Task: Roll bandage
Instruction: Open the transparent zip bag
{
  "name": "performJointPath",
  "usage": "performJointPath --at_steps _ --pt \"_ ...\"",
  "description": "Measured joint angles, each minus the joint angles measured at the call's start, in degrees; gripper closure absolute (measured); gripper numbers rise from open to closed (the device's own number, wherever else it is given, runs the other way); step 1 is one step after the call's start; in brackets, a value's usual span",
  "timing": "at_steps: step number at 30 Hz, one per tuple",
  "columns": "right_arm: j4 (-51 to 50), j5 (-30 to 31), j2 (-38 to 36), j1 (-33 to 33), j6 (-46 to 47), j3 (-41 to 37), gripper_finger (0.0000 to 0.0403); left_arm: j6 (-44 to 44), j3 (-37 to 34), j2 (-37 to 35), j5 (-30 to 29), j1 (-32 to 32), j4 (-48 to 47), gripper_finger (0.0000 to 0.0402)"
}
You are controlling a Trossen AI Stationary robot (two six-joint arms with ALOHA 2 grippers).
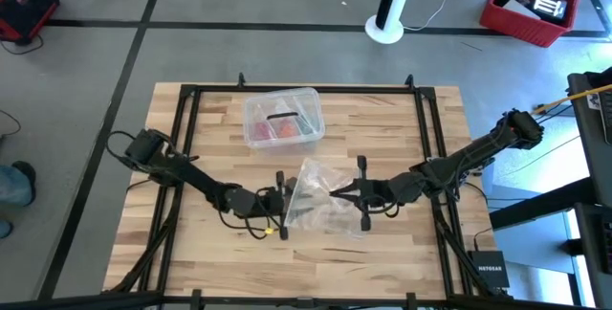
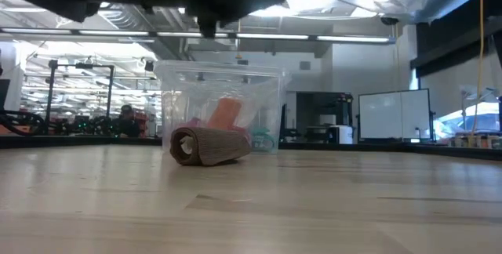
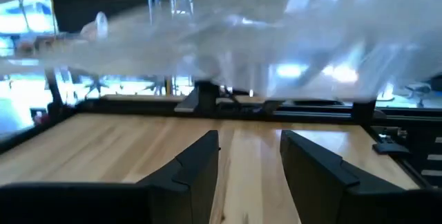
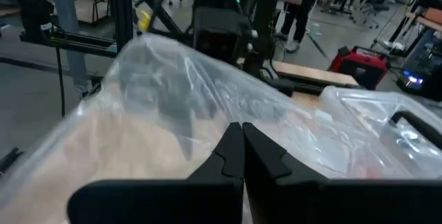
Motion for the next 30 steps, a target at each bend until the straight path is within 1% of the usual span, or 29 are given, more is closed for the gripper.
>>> performJointPath --at_steps 5,9,11,15,17,21,23,26,28,30 --pt "0.2 -0.2 0.0 0.0 1.0 0.0 0.0403 1.9 1.1 -1.8 -0.3 -0.3 0.1 0.0250" --pt "2.3 -3.2 0.1 0.0 1.0 0.0 0.0403 1.7 1.1 -4.0 -1.3 0.2 -0.1 0.0249" --pt "3.3 -3.5 0.8 0.0 1.0 0.0 0.0403 1.7 1.4 -5.2 -1.4 0.2 -0.1 0.0249" --pt "3.1 -3.5 3.6 0.0 1.2 -0.1 0.0403 2.5 2.7 -6.1 -0.8 0.0 -0.8 0.0249" --pt "4.3 -3.5 5.1 0.0 1.2 -0.1 0.0403 2.1 3.0 -6.1 -0.7 -0.1 -2.7 0.0249" --pt "6.7 -3.5 7.5 -0.5 0.8 -0.1 0.0403 -1.2 3.0 -6.1 -0.7 0.1 -5.4 0.0249" --pt "6.9 -4.0 8.5 -1.2 0.9 -0.1 0.0403 -2.4 3.0 -6.1 -0.7 0.2 -5.7 0.0249" --pt "8.0 -6.2 9.9 -2.8 1.3 -0.1 0.0403 -1.7 3.0 -6.1 -0.7 0.2 -5.6 0.0249" --pt "9.2 -7.5 10.6 -3.4 1.4 -0.1 0.0403 -0.7 3.0 -6.1 0.0 0.2 -5.5 0.0255" --pt "10.7 -8.0 10.9 -3.5 1.3 -0.1 0.0403 -0.4 3.0 -6.1 1.1 0.2 -5.6 0.0272"
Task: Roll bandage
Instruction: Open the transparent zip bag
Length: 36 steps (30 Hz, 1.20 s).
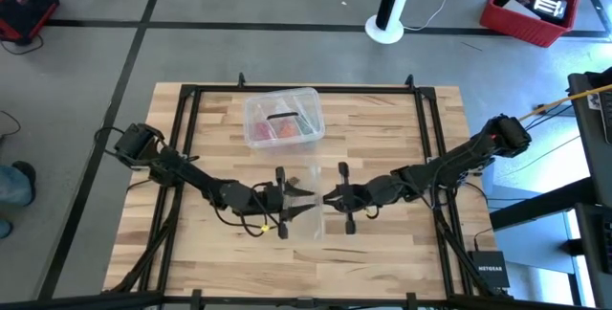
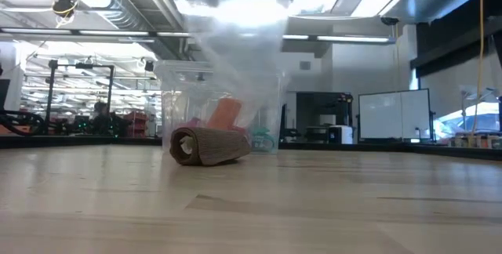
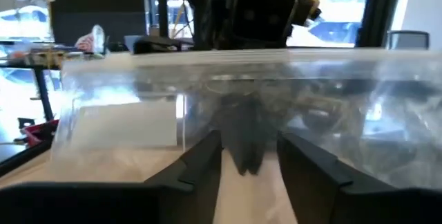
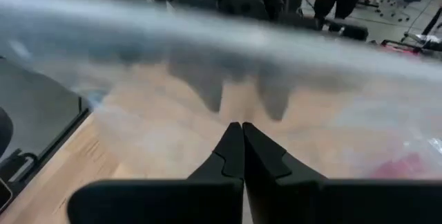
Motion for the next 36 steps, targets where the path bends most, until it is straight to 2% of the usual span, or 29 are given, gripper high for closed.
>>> performJointPath --at_steps 6,10,20,26,29,34,36 --pt "0.2 0.0 0.0 0.2 -0.5 0.0 0.0403 -1.3 0.0 0.0 0.2 0.4 -4.8 0.0335" --pt "0.2 0.0 0.0 0.2 -0.5 0.0 0.0403 -0.6 0.0 0.0 0.1 0.5 -6.5 0.0347" --pt "-0.2 0.0 0.6 0.2 -0.4 0.0 0.0400 -3.6 0.6 0.0 0.0 2.5 -8.9 0.0273" --pt "-0.6 0.0 2.5 0.2 -0.5 0.1 0.0399 -1.9 1.2 0.0 0.9 2.6 -8.8 0.0264" --pt "-0.4 0.5 2.4 0.2 -0.5 0.1 0.0400 -2.0 1.3 0.0 1.9 2.6 -9.1 0.0288" --pt "-0.6 2.1 2.4 0.0 -0.5 0.1 0.0389 -0.7 1.3 0.0 2.0 2.6 -10.0 0.0377" --pt "-0.8 2.1 2.4 0.0 -0.3 0.1 0.0380 -0.5 1.3 0.0 2.0 2.6 -10.1 0.0393"
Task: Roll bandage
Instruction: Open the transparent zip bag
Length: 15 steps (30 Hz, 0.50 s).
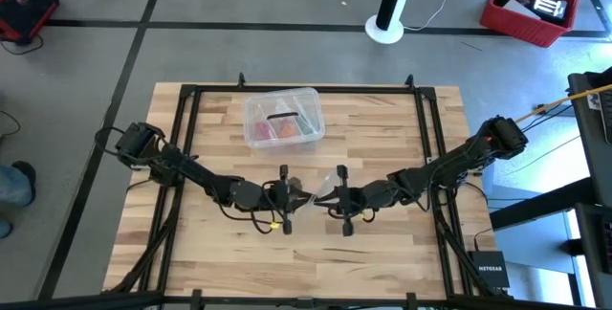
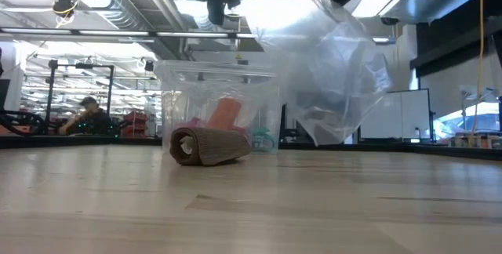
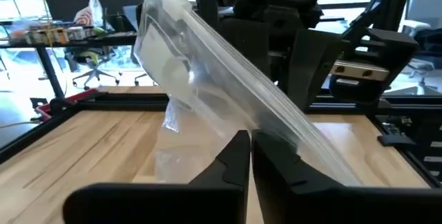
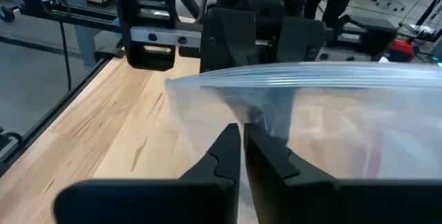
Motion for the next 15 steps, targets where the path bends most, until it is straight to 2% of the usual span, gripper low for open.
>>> performJointPath --at_steps 5,15 --pt "-2.7 0.0 -0.1 0.1 1.6 0.0 0.0346 0.5 0.0 0.0 -1.7 0.0 -0.5 0.0400" --pt "-11.1 0.0 -0.3 0.1 4.6 0.0 0.0217 0.0 0.0 0.0 -1.9 -0.1 -3.4 0.0401"
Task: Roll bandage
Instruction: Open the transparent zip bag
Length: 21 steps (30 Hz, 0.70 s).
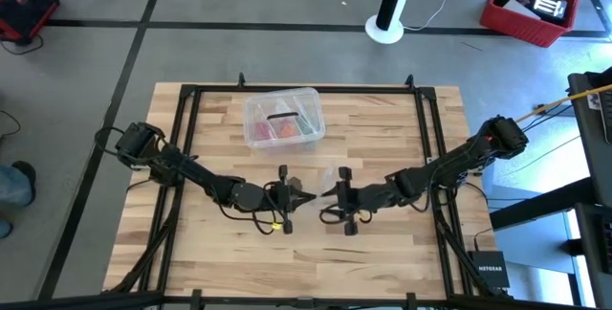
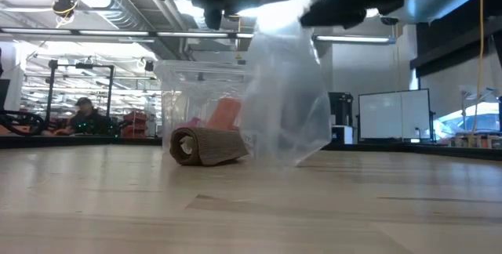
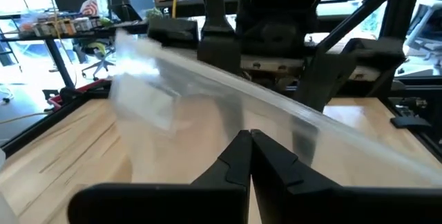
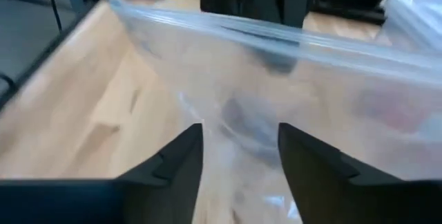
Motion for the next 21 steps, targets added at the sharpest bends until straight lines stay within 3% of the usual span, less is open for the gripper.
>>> performJointPath --at_steps 7,17,21 --pt "-2.4 2.4 0.0 0.0 2.2 0.0 0.0194 0.0 0.0 0.0 0.0 0.0 0.0 0.0401" --pt "-2.4 4.0 0.0 0.0 1.2 0.0 0.0212 -2.7 0.0 -1.6 -0.3 0.8 -1.3 0.0398" --pt "-2.5 4.0 0.0 0.0 1.1 0.0 0.0219 -6.2 0.0 -5.3 -0.4 1.5 -6.3 0.0370"
